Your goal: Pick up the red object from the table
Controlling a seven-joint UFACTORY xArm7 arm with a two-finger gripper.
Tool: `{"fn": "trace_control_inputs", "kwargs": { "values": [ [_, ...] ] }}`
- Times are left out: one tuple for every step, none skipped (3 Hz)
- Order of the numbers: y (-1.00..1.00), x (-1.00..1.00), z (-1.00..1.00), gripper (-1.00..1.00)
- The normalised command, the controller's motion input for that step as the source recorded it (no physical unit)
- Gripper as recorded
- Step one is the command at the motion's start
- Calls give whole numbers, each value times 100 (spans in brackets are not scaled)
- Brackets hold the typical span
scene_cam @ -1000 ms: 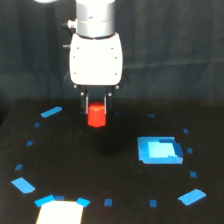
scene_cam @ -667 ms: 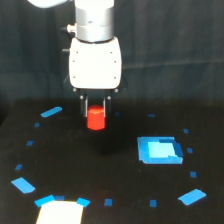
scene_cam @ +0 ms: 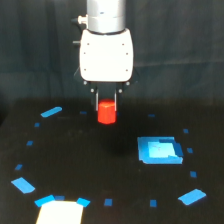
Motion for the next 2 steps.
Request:
{"fn": "trace_control_inputs", "kwargs": {
  "values": [
    [-1, -37, 52, -100],
    [31, -22, -78, -100]
  ]
}}
